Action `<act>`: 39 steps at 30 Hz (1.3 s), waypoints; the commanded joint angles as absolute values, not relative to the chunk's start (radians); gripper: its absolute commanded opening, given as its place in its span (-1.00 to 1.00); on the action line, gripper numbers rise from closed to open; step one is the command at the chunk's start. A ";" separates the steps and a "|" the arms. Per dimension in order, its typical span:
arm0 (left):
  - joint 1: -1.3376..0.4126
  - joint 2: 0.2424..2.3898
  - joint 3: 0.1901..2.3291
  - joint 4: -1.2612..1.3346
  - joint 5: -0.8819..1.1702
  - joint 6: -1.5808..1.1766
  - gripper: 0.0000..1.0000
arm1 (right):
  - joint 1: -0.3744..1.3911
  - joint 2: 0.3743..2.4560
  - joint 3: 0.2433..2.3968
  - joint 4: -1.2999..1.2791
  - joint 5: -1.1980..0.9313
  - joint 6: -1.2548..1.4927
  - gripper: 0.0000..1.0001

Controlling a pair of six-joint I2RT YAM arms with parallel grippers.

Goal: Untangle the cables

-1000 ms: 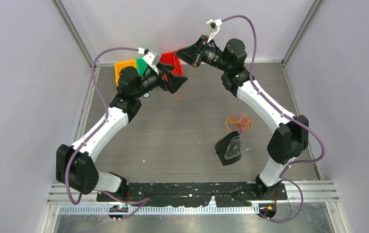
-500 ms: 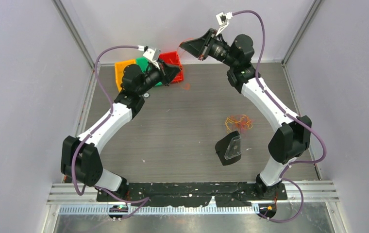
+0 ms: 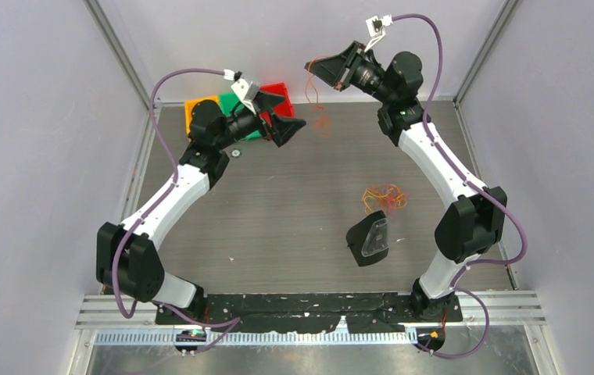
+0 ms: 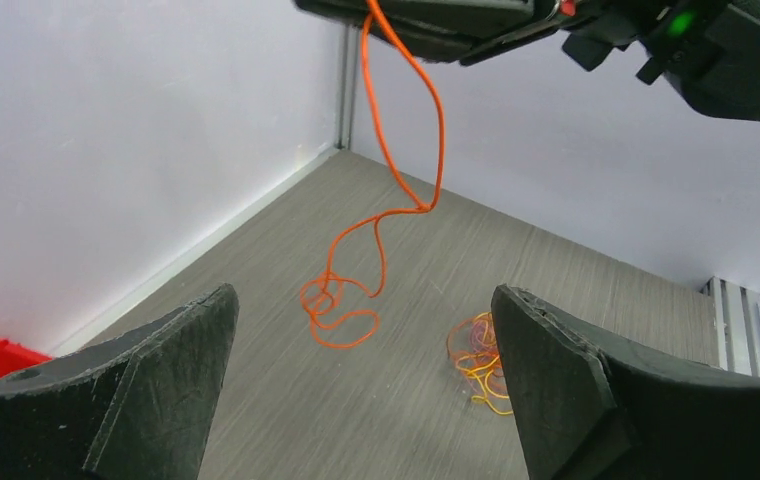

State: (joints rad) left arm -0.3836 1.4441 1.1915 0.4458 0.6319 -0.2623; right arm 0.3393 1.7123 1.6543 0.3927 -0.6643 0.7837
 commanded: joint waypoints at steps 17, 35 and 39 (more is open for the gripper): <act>-0.466 1.623 1.314 0.661 0.646 -0.226 0.55 | 0.394 1.711 1.817 0.440 -0.648 0.867 -0.89; -0.420 1.422 1.384 0.674 0.538 -0.437 -1.00 | 0.272 1.684 1.486 0.312 -0.673 0.694 -0.89; -0.393 1.468 1.458 0.654 0.472 -0.464 -1.00 | 0.349 1.658 1.420 0.349 -0.791 0.662 -0.89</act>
State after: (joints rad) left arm -0.4217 1.4601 1.3537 0.6018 0.5644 -0.4110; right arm 0.2874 1.7088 1.4712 0.3180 -0.7002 0.7433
